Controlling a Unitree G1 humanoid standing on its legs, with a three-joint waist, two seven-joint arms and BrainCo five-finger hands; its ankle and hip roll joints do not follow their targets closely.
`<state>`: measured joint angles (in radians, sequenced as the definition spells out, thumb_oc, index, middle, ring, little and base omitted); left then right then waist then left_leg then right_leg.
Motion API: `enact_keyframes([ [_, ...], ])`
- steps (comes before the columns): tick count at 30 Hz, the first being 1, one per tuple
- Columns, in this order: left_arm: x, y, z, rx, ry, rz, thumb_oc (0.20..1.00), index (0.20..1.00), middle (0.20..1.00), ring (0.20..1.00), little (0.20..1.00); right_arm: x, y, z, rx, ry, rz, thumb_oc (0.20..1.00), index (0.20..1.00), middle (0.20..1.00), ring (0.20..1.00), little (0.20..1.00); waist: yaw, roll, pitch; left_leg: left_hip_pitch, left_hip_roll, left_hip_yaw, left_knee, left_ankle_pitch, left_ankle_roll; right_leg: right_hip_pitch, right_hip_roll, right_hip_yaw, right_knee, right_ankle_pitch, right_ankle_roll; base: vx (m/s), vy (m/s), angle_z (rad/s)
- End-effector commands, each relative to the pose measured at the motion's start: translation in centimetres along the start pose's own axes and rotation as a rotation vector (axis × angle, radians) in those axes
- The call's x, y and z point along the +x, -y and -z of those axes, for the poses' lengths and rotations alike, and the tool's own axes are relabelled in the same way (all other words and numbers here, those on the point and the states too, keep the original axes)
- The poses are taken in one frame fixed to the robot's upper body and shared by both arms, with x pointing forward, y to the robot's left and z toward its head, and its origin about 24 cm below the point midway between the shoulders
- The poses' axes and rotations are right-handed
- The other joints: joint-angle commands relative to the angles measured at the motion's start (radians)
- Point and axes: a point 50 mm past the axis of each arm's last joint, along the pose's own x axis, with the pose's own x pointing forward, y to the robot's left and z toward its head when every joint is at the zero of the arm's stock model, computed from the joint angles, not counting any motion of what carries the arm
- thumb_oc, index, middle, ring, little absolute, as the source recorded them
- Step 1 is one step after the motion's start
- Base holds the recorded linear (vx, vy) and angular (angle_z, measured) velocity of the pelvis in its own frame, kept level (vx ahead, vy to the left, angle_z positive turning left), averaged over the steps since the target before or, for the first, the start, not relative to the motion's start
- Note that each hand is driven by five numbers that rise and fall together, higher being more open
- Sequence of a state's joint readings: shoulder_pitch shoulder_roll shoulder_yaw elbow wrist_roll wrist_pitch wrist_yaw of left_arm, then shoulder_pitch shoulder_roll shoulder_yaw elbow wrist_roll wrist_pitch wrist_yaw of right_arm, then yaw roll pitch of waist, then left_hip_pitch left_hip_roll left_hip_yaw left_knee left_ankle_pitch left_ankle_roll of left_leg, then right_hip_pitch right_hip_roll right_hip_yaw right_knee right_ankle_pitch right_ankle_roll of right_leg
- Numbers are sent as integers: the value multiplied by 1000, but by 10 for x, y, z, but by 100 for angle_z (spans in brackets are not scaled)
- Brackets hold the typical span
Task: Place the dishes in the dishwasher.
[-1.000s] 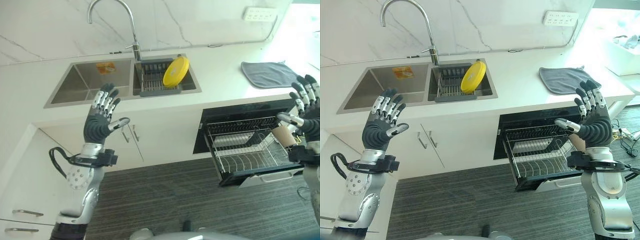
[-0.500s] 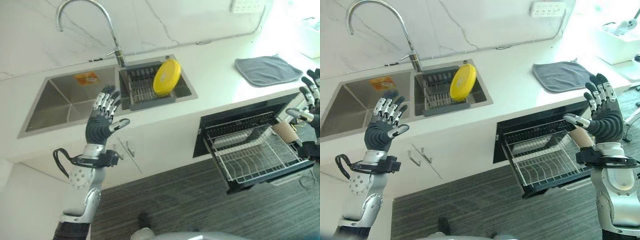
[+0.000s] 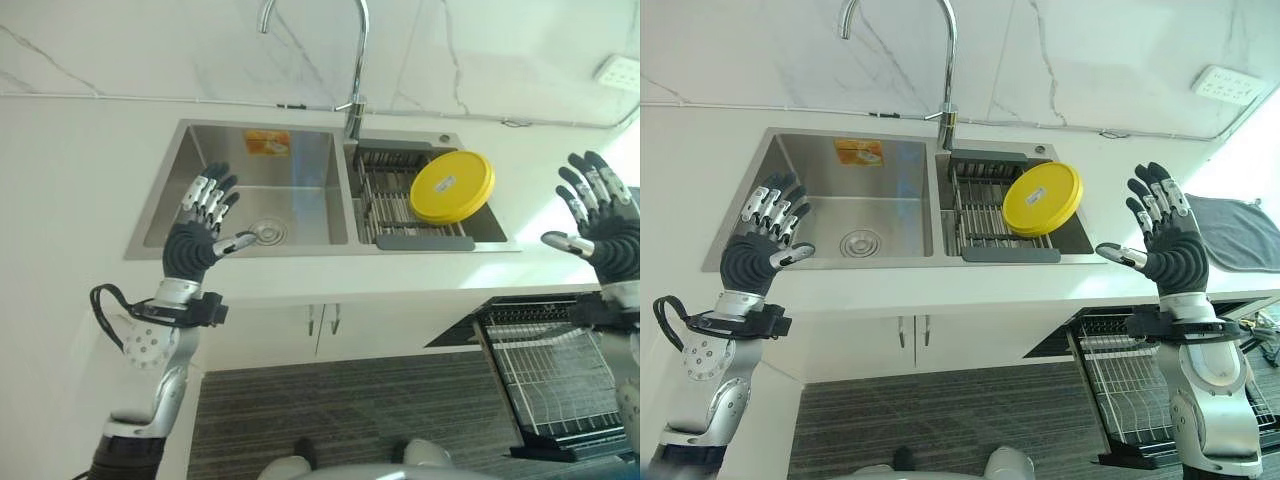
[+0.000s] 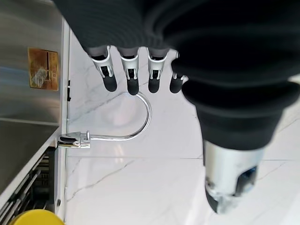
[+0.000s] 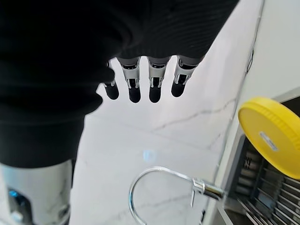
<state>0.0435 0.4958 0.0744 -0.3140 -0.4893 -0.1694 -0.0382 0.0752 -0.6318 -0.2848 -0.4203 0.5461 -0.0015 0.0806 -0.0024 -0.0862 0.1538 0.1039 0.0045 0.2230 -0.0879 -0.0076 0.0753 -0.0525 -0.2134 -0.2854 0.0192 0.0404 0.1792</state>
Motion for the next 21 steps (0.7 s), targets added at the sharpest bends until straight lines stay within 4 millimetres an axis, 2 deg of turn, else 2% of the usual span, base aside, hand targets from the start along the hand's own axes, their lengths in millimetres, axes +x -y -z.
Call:
enact_keyframes([
  [1,8,10,-22,72,126,37,1000,1000,1000,1000,1000,8,0,-25,45,164,-1,1000,1000,1000,1000,1000,-16,13,2,-29,88,-18,1,-36,-118,69,17,2,-76,66,4,212,-465,-5],
  [2,7,10,-24,101,127,34,1000,1000,1000,1000,1000,7,-5,-24,101,163,-4,1000,1000,1000,1000,1000,-20,16,6,-4,94,-2,1,-54,-117,53,0,-15,-75,99,15,156,-366,3],
  [3,6,9,-24,102,126,34,1000,1000,1000,1000,1000,6,-5,-23,104,162,-6,1000,1000,1000,1000,1000,-20,17,6,-1,95,0,1,-54,-118,54,0,-18,-75,97,14,179,-393,7],
  [4,4,8,-24,107,123,34,1000,1000,1000,1000,1000,5,-7,-21,137,155,-20,1000,1000,1000,1000,1000,-21,22,2,14,107,17,1,-58,-118,67,12,-34,-88,78,11,129,-282,-15],
  [6,4,9,-22,89,110,32,1000,1000,1000,1000,1000,6,-9,-17,157,133,-22,1000,1000,1000,1000,1000,-29,26,-13,26,119,26,1,-56,-121,87,39,-20,-101,46,-3,190,-367,-17],
  [10,3,10,-15,69,68,10,1000,1000,1000,1000,1000,10,-12,-16,224,101,-67,1000,1000,1000,1000,1000,-48,40,-37,59,150,79,1,-28,-150,125,88,12,-106,-6,-48,191,-364,-11],
  [11,1,10,-11,47,51,8,1000,1000,1000,1000,1000,10,-12,-16,250,81,-87,1000,1000,1000,1000,1000,-47,39,-29,28,167,94,102,-2,-175,136,100,21,-106,-16,-72,104,-354,-24],
  [12,0,10,-10,44,52,8,1000,1000,1000,1000,1000,10,-12,-15,253,79,-88,1000,1000,1000,1000,1000,-46,38,-27,16,168,90,137,-3,-178,137,101,21,-106,-16,-75,85,-396,-13],
  [13,-3,11,-9,27,49,13,1000,1000,1000,1000,1000,12,-12,-15,242,74,-98,1000,1000,1000,1000,1000,-37,36,-18,-43,168,62,271,1,-190,140,103,26,-106,-20,-91,34,-167,-1],
  [14,-5,12,-8,13,48,14,1000,1000,1000,1000,1000,15,-14,-16,220,78,-112,1000,1000,1000,1000,1000,-27,37,-8,-82,169,44,287,3,-193,147,103,30,-106,-23,-92,45,-120,14],
  [15,-6,12,-7,5,48,14,1000,1000,1000,1000,1000,16,-16,-16,205,77,-119,1000,1000,1000,1000,1000,-26,40,-7,-86,176,49,256,7,-195,149,101,28,-106,-26,-89,48,68,5],
  [16,-5,14,-6,-8,49,19,1000,1000,1000,1000,1000,19,-19,-16,194,74,-139,1000,1000,1000,1000,1000,-29,46,-6,-73,196,76,172,16,-199,152,95,18,-106,-30,-79,62,187,-2],
  [17,-4,16,-6,-21,54,27,1000,1000,1000,1000,1000,21,-21,-17,197,77,-156,1000,1000,1000,1000,1000,-32,58,-9,-50,221,102,55,72,-213,159,89,2,-106,-36,-70,68,286,-10],
  [18,-3,18,-6,-35,62,38,1000,1000,1000,1000,1000,22,-21,-18,190,85,-165,1000,1000,1000,1000,1000,-34,66,-11,-47,240,101,8,104,-227,167,83,-9,-106,-43,-64,58,282,0],
  [19,-2,19,-6,-39,67,42,1000,1000,1000,1000,1000,24,-21,-19,191,89,-173,1000,1000,1000,1000,1000,-34,68,-10,-50,243,92,10,111,-231,171,80,-10,-106,-45,-63,57,329,21],
  [21,1,20,-3,-44,71,50,1000,1000,1000,1000,1000,27,-21,-18,244,78,-186,1000,1000,1000,1000,1000,-42,73,-22,-28,227,89,1,72,-225,174,56,-24,-106,-40,-49,81,357,0],
])
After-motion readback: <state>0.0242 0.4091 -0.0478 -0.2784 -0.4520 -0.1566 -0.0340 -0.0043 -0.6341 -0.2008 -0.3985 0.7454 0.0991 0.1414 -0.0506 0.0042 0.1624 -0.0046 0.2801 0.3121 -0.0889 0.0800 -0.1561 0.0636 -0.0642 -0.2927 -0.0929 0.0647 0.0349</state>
